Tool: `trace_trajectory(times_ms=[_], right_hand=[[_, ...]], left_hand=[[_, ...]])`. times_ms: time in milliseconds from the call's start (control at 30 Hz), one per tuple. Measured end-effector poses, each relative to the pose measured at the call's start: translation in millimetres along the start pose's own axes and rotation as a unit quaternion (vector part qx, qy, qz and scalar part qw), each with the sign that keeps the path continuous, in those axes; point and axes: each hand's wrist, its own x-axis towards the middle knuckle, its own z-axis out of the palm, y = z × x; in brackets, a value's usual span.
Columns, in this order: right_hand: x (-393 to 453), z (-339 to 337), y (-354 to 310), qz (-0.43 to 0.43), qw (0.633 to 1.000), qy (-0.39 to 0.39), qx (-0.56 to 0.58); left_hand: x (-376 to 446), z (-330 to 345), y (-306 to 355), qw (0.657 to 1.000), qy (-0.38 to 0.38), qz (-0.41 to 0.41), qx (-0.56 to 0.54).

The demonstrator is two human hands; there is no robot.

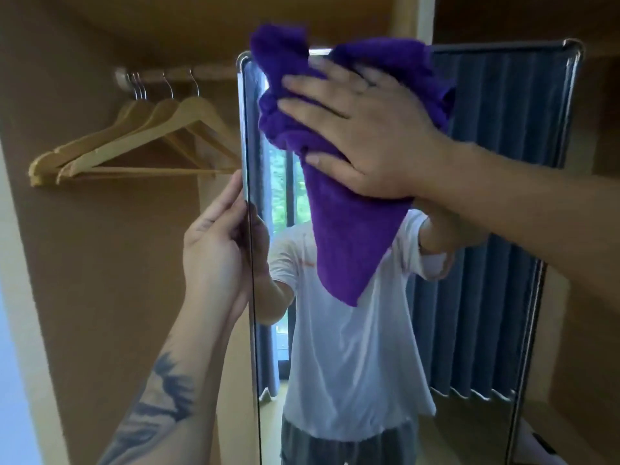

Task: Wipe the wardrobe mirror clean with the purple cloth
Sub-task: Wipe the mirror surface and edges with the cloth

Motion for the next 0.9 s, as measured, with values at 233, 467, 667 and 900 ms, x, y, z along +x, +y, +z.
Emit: trace_trajectory(times_ms=[233, 467, 667, 900], right_hand=[[-52.6, 24.7, -69.7, -0.139, 0.989, -0.014, 0.054], [-18.1, -5.1, 8.6, 0.026, 1.000, 0.015, 0.000], [-83.2, 22.2, -70.4, -0.127, 0.991, -0.022, 0.048], [-28.1, 3.5, -3.9, -0.099, 0.995, -0.006, 0.003]], left_hand=[[-1.9, -1.6, 5.4, 1.000, -0.008, -0.015, 0.008], [0.8, -3.8, 2.9, 1.000, 0.006, -0.009, 0.000], [-4.3, -7.1, 5.4, 1.000, -0.011, -0.023, 0.018], [-7.2, -11.7, -1.2, 1.000, -0.017, -0.007, -0.003]])
